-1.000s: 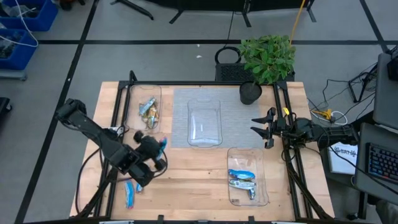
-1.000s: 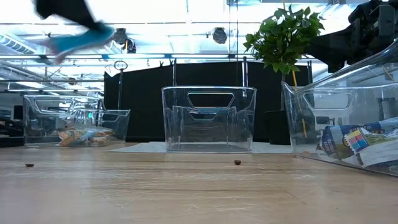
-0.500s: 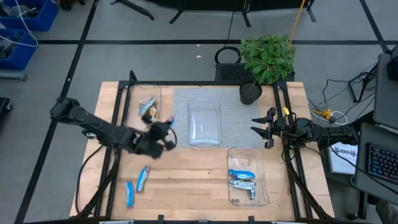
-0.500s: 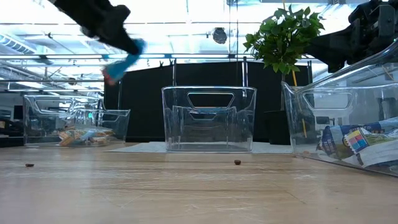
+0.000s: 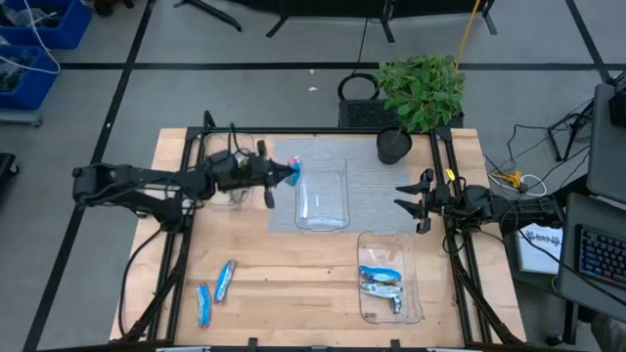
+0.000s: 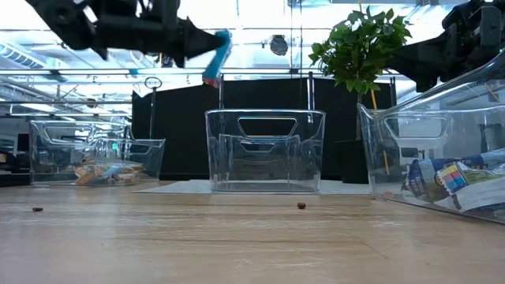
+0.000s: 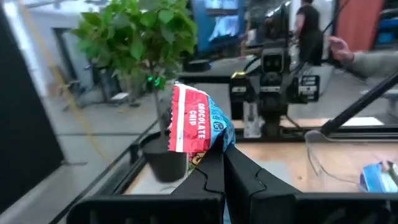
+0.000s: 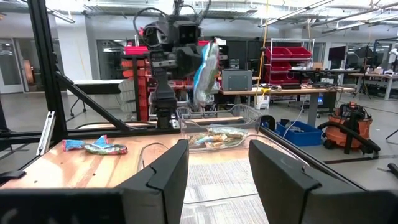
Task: Pick and place Granola Bars by type
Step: Put the red granola bar into the top right transparent bin
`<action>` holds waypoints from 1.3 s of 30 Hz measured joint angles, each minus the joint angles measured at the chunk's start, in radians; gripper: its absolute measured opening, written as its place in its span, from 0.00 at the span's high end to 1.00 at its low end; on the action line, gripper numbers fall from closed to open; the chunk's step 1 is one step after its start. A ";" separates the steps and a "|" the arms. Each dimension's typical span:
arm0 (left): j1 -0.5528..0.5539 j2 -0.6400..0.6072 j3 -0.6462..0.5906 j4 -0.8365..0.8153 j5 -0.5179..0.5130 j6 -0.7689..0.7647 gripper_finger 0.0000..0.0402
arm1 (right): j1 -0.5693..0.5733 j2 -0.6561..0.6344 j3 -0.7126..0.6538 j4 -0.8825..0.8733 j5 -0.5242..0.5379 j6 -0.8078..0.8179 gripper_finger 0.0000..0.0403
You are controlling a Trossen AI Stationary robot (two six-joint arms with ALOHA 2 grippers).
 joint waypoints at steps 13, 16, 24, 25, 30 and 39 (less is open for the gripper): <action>0.066 0.355 0.451 -0.527 0.225 0.104 1.00 | 0.000 0.000 0.000 0.000 0.000 0.000 0.60; 0.085 0.442 0.551 -0.707 0.210 0.121 1.00 | 0.000 0.000 0.000 0.000 0.000 0.000 0.60; 0.102 0.610 0.653 -0.794 0.194 0.110 1.00 | 0.000 0.000 0.000 0.000 0.000 0.000 0.60; 0.102 0.615 0.655 -0.790 0.166 0.104 0.99 | 0.000 0.000 0.000 0.000 0.000 0.000 0.60; 0.103 0.616 0.655 -0.815 0.074 0.044 0.89 | 0.000 0.000 0.000 0.000 0.000 0.000 0.60; 0.083 0.504 0.655 -0.835 0.042 0.061 0.56 | 0.000 0.000 0.000 0.000 0.000 0.000 0.60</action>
